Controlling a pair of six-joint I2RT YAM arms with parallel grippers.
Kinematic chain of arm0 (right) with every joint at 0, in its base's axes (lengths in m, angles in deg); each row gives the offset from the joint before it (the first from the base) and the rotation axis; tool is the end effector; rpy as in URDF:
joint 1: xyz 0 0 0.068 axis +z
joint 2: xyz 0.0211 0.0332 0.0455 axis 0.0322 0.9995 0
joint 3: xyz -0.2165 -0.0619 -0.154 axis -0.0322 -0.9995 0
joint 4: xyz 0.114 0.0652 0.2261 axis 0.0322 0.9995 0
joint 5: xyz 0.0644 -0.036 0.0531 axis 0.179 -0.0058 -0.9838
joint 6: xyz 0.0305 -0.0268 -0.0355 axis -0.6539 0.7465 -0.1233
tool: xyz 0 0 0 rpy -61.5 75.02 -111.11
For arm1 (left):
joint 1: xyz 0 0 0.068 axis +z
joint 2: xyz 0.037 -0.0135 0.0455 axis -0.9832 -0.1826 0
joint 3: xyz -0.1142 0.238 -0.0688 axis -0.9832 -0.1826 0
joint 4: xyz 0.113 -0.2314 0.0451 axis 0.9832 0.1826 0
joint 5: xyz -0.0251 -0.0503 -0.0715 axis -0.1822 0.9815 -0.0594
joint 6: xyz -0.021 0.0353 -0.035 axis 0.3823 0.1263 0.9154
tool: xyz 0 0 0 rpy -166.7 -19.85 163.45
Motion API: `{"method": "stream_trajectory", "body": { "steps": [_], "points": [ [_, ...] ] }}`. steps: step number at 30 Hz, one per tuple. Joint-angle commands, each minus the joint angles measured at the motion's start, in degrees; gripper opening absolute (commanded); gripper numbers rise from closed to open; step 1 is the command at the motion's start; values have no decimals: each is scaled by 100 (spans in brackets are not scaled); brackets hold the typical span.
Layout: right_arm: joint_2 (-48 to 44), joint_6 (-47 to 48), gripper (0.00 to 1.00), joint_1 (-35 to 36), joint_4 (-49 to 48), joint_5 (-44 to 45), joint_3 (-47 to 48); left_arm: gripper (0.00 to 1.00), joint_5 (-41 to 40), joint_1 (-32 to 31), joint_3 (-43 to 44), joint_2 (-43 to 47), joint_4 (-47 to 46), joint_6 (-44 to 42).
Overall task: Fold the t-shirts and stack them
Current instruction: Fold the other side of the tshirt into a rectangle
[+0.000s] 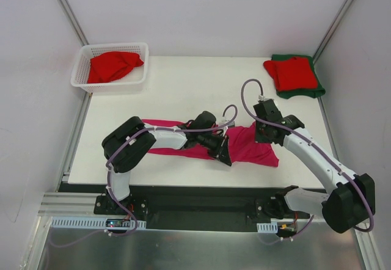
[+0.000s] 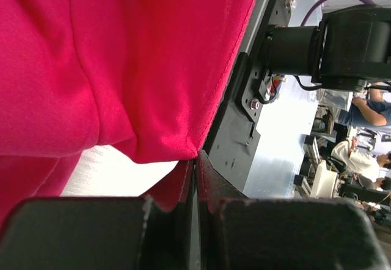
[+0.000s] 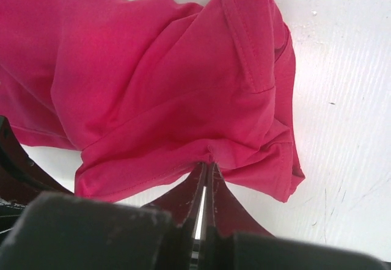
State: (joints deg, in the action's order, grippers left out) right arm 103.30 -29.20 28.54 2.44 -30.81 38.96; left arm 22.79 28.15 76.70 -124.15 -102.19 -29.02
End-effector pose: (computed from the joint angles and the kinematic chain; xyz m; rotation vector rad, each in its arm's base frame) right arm 0.2111 0.0953 0.2644 -0.2945 2.4879 -0.1006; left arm 0.2243 -0.3213 0.1587 0.8670 2.3115 -1.6669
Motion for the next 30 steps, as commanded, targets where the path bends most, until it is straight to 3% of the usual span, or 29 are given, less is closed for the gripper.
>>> {"method": "stream_trajectory", "body": {
  "steps": [1,13,30],
  "points": [
    [85,80,1,-59,-293,279,227,0,98,123,120,-13,-81,14],
    [419,63,1,-51,-530,561,253,0,151,633,-21,-74,-169,-83],
    [639,27,1,-59,-803,1079,332,0,230,677,164,-391,-319,-30]
  ]
}}
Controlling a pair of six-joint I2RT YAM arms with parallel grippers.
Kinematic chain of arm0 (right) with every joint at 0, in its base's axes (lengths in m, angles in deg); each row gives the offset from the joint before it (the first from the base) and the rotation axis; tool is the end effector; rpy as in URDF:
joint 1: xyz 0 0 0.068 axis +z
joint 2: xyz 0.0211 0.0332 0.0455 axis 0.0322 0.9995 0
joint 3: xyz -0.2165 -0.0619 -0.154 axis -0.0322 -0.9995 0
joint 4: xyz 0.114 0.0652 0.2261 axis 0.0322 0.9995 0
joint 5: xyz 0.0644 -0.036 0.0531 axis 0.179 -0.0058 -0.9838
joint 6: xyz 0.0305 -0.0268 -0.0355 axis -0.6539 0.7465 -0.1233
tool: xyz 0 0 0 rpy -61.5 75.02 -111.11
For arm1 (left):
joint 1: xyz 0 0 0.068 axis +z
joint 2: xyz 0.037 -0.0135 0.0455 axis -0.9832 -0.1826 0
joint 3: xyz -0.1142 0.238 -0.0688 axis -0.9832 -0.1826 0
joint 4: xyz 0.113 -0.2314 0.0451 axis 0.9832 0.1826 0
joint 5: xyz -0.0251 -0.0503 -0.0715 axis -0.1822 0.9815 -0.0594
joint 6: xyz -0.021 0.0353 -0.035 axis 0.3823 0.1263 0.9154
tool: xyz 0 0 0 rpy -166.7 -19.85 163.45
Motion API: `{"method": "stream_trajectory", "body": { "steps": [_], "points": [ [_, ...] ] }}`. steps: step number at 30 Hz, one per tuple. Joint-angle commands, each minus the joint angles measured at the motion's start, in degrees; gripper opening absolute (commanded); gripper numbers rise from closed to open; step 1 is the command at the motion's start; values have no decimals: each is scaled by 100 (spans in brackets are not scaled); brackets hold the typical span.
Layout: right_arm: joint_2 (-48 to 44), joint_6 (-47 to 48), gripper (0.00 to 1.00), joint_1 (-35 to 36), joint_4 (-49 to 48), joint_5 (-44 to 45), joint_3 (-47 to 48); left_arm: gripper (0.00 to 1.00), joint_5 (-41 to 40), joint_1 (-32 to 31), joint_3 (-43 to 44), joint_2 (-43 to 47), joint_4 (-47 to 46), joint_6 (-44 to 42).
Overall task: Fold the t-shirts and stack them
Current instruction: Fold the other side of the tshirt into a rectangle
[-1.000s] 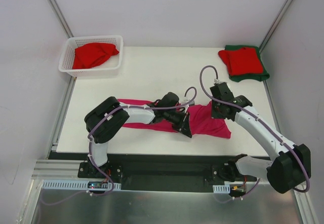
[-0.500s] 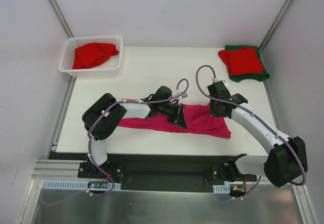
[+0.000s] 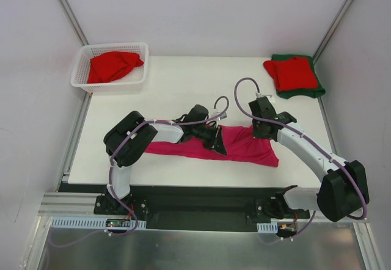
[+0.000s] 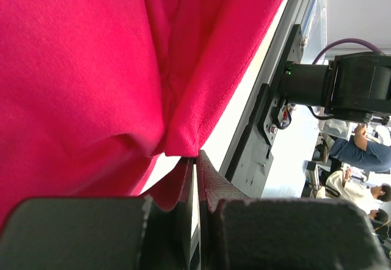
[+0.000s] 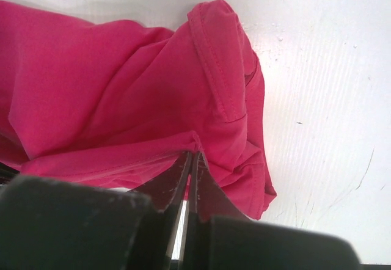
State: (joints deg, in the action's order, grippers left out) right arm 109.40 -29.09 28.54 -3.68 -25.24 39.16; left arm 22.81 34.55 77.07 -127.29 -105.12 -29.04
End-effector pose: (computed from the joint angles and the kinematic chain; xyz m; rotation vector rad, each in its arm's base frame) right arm 0.2346 0.1035 0.2490 -0.2548 2.4566 -0.2157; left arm 0.2630 -0.2986 0.1443 0.7249 2.3105 -1.6220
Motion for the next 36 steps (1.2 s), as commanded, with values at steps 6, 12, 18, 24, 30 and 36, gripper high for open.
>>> {"method": "stream_trajectory", "body": {
  "steps": [6,12,18,24,30,36],
  "points": [
    [161,43,1,-68,-279,584,365,0,272,116,232,-164,-70,-1],
    [328,43,1,-77,-349,557,374,3,307,212,285,-208,-79,-10],
    [477,52,30,-77,-367,557,366,62,325,318,232,-164,-105,-19],
    [214,52,54,-77,-297,698,374,99,237,432,57,205,62,-115],
    [-436,139,59,-77,-51,681,488,99,201,485,-155,837,264,-168],
    [-1043,157,22,-77,-50,-101,139,99,123,476,-242,1549,501,-203]
  ]
}}
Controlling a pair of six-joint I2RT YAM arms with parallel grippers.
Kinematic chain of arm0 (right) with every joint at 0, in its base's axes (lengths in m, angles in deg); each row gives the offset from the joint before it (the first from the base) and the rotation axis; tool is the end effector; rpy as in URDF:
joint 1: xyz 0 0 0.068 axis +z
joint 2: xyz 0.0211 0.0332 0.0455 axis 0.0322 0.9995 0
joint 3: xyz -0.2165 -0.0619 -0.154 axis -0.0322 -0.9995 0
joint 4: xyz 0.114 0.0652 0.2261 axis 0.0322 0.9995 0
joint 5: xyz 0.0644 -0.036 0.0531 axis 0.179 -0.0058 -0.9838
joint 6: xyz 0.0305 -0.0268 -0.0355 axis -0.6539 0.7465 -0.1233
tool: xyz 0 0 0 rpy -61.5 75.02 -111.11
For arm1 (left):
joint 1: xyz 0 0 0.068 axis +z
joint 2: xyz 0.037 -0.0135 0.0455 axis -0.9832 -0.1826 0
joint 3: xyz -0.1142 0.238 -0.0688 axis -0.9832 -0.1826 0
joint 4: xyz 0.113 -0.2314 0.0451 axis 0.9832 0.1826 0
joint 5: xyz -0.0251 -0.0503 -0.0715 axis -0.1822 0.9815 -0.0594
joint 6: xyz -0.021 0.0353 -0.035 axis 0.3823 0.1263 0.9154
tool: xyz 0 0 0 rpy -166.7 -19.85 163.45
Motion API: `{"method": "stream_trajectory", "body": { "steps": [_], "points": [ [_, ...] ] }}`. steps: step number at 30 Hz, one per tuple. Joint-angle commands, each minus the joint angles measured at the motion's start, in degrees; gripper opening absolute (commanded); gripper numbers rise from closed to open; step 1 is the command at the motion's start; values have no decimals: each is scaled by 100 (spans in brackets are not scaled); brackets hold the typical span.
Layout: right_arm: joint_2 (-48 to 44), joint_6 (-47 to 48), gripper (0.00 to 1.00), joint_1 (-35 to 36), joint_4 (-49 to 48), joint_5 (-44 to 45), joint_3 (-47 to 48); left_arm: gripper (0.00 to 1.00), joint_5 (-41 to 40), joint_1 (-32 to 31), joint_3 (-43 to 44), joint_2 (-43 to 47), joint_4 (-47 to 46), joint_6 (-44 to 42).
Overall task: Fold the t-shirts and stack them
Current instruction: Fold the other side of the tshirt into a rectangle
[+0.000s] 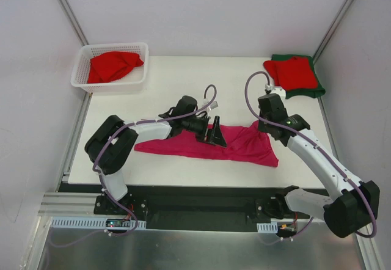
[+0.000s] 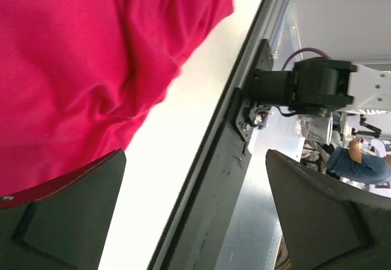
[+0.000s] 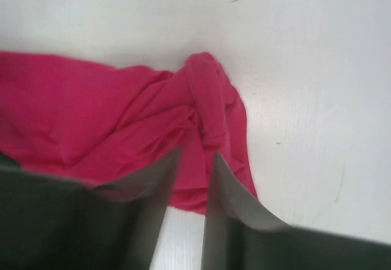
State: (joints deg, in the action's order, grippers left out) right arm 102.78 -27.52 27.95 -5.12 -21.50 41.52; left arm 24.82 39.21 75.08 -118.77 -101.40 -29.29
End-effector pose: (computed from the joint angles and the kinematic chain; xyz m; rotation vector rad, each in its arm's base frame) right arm 0.2251 0.0935 0.2911 -0.1808 2.2813 -0.2225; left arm 0.2717 -0.2649 0.1840 0.6706 2.2452 -1.6277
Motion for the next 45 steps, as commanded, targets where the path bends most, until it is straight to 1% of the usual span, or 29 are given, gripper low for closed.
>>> {"method": "stream_trajectory", "body": {
  "steps": [1,2,3,5,6,7,8,9,10,13,17,25,34,41,45],
  "points": [
    [-433,-35,14,-9,94,-650,-169,98,-157,11,-61,819,173,-197],
    [-477,-44,3,-18,33,-756,-265,91,-236,11,-79,1064,278,-319],
    [-486,-53,1,-18,-11,-861,-353,86,-594,19,-79,1206,418,-416],
    [-469,-79,1,-9,-160,-1213,-617,73,-1121,28,-70,1663,910,-671],
    [-451,-97,1,-9,-248,-1318,-705,71,-1603,46,-70,1795,1069,-750],
    [-442,-158,1,-1,-336,-1520,-932,69,-1878,63,-70,1927,1357,-820],
    [-425,-202,1,0,-537,-1591,-1021,68,-2124,115,-114,2154,1456,-830],
    [-364,-237,1,8,-626,-1661,-1135,69,-2318,247,-158,2261,1544,-795],
    [-320,-281,1,17,-722,-1775,-1232,75,-2494,370,-219,2436,1571,-716],
    [-162,-404,1,113,-1109,-1873,-1531,76,-2470,738,-483,2727,1580,-663],
    [119,-510,1,333,-1391,-1856,-1637,75,-2496,889,-702,2973,1633,-715],
    [665,-563,1,764,-1541,-1724,-1313,75,-2759,1083,-949,3378,1729,-715],
    [1148,-563,1,887,-1620,-1715,-1022,74,-2751,1302,-1037,3563,1800,-786],
    [1578,-387,1,993,-1550,-1680,-451,73,-2707,1399,-1133,3659,1800,-795],
    [1772,-220,1,1010,-1409,-1618,40,73,-2707,1425,-1186,3721,1800,-795]
  ]
}}
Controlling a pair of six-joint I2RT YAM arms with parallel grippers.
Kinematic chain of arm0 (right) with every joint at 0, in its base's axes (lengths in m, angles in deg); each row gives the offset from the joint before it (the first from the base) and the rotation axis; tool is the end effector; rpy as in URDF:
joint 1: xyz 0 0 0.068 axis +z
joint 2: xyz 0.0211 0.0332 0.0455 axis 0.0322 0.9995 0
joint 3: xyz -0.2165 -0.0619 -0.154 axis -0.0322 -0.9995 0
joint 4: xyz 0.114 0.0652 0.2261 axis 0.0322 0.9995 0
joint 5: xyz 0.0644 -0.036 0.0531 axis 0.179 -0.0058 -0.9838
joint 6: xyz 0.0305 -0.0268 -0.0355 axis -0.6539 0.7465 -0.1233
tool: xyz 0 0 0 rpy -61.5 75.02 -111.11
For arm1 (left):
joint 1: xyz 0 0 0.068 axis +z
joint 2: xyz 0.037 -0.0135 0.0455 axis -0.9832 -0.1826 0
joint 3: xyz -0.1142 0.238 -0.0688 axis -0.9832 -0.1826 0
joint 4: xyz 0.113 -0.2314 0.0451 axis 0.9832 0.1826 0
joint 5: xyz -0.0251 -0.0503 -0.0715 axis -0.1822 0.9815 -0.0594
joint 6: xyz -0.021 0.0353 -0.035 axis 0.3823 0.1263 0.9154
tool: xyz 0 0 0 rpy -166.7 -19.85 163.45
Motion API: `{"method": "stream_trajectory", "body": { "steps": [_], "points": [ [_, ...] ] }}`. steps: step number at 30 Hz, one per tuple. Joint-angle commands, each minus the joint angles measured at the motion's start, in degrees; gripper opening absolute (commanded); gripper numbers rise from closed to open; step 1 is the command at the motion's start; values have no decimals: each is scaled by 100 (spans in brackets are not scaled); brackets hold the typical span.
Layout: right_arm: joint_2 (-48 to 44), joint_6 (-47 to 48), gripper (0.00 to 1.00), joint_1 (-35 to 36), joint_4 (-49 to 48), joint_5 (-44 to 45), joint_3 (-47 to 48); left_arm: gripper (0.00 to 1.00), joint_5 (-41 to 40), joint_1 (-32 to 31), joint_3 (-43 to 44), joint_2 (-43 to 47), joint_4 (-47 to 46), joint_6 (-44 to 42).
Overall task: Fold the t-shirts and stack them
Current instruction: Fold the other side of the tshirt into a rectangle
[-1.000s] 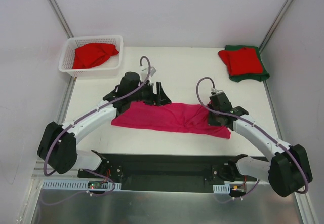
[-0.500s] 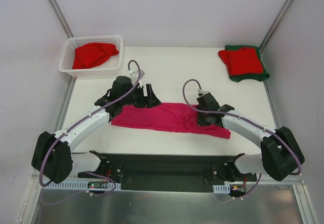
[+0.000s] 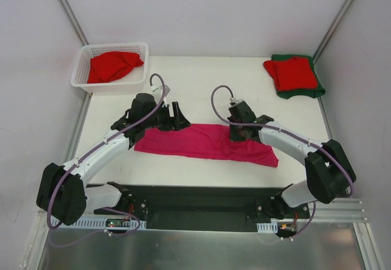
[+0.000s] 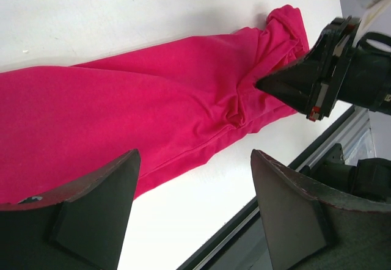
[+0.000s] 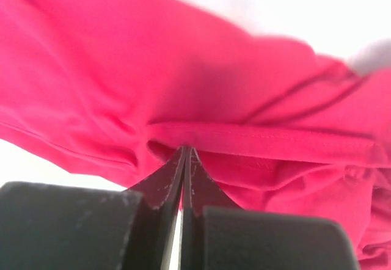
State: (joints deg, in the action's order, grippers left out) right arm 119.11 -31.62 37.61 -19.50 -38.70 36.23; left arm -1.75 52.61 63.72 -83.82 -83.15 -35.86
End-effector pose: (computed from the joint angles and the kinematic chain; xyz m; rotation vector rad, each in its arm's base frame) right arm 0.2411 0.1676 0.2055 -0.4821 2.4462 0.1739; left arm 0.2357 -0.1341 0.2737 0.2030 2.0870 -1.0016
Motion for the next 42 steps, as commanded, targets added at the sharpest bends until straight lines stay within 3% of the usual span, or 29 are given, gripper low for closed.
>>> {"method": "stream_trajectory", "body": {
  "steps": [1,10,21,27,34,42],
  "points": [
    [175,217,1,44,38,102,640,73,-49,86,-58,244,-25,-111],
    [483,349,1,44,29,285,1133,72,4,103,-129,270,-25,-67],
    [-1002,209,1,44,916,638,334,72,302,103,-6,33,-25,-146],
    [-1363,42,1,53,997,647,-166,72,382,103,3,-99,-104,-102],
    [-1170,-2,1,53,373,559,-668,72,478,103,-23,-204,-271,-93],
    [-766,59,1,53,188,559,-555,72,417,103,-94,-134,-280,-102]
  ]
}}
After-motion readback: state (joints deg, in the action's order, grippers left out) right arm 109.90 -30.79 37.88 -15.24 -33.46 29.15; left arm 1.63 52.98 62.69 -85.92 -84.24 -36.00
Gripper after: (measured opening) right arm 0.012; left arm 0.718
